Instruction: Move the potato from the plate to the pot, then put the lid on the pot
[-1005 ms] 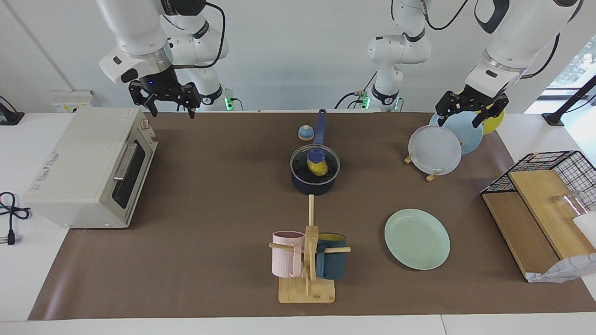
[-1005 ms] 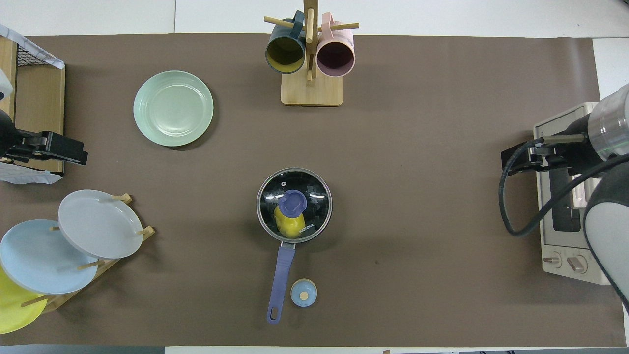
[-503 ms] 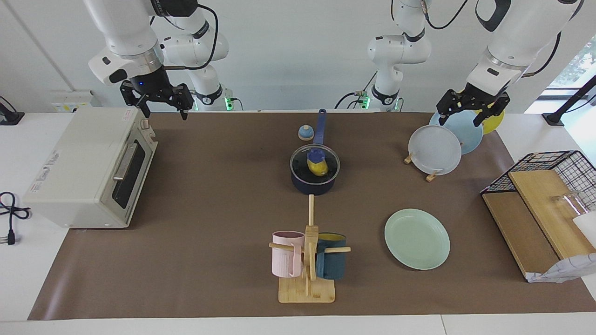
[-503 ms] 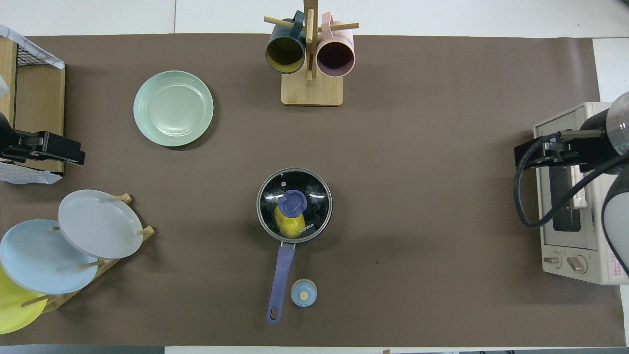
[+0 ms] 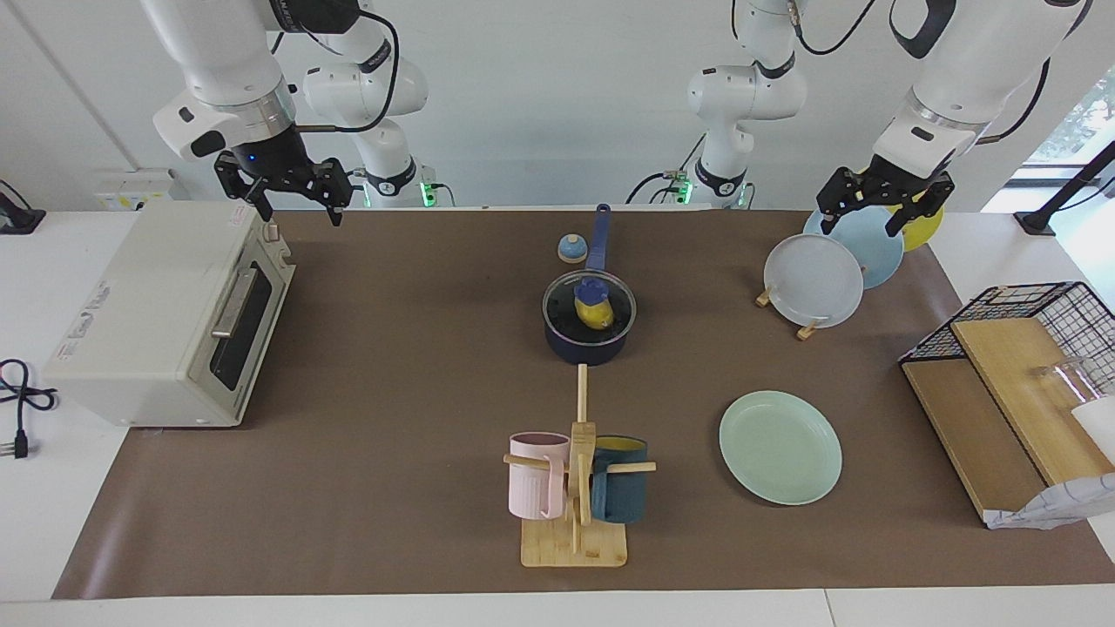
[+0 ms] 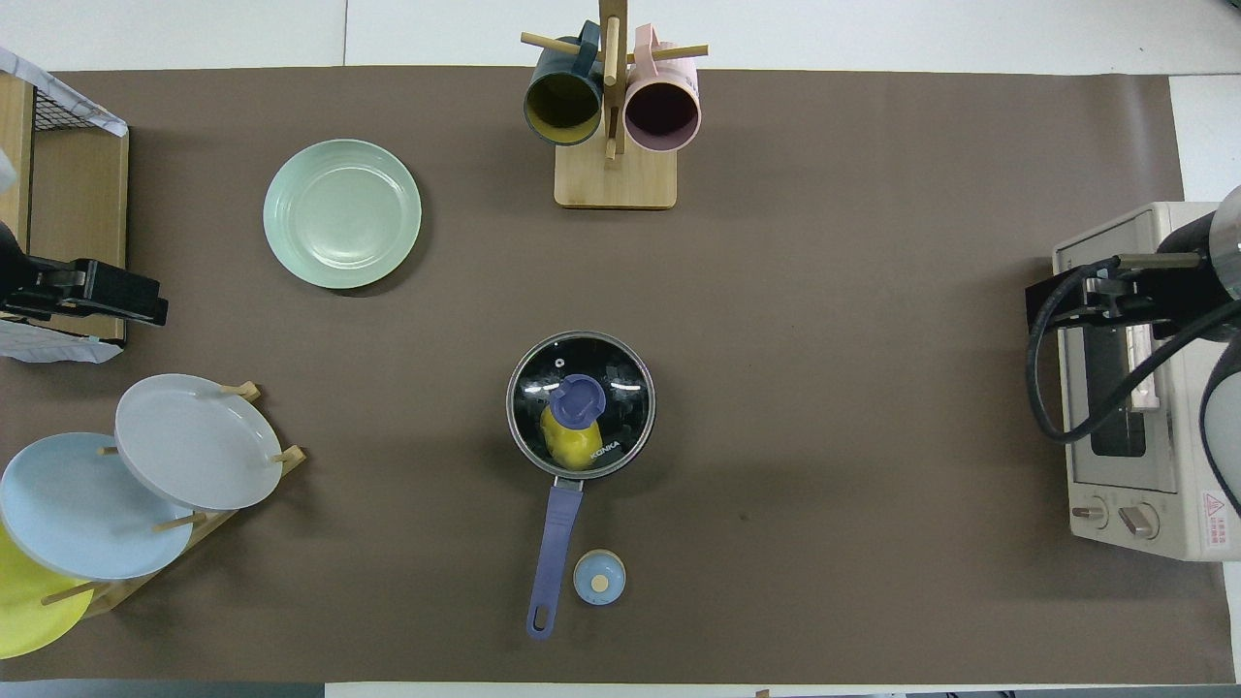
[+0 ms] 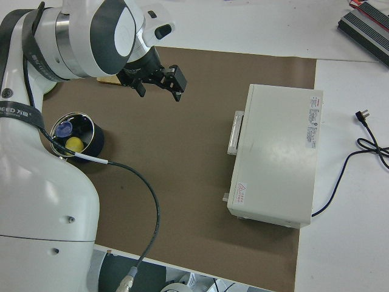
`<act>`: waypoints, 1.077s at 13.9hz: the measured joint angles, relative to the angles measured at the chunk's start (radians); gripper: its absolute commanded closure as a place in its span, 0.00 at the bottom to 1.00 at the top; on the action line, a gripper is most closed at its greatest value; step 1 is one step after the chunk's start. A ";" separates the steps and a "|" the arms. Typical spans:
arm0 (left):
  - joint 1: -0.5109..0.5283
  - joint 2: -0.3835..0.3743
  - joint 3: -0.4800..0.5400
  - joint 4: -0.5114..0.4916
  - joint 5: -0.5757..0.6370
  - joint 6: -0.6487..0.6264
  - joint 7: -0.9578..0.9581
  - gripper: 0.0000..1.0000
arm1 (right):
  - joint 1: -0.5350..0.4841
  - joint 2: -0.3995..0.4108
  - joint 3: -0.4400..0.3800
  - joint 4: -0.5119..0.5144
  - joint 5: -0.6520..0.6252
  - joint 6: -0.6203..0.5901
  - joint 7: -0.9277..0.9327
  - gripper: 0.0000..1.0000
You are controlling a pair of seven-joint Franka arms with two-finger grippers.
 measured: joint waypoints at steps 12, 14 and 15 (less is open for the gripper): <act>0.000 0.000 0.001 0.000 0.000 -0.001 0.000 0.00 | -0.008 0.000 -0.006 0.000 0.001 0.000 0.000 0.00; 0.000 0.000 0.001 0.000 0.000 -0.001 0.000 0.00 | -0.009 0.000 -0.014 0.000 0.002 0.000 0.000 0.00; 0.000 0.000 0.001 0.000 0.000 -0.001 0.000 0.00 | -0.009 0.000 -0.020 0.000 0.002 0.000 0.000 0.00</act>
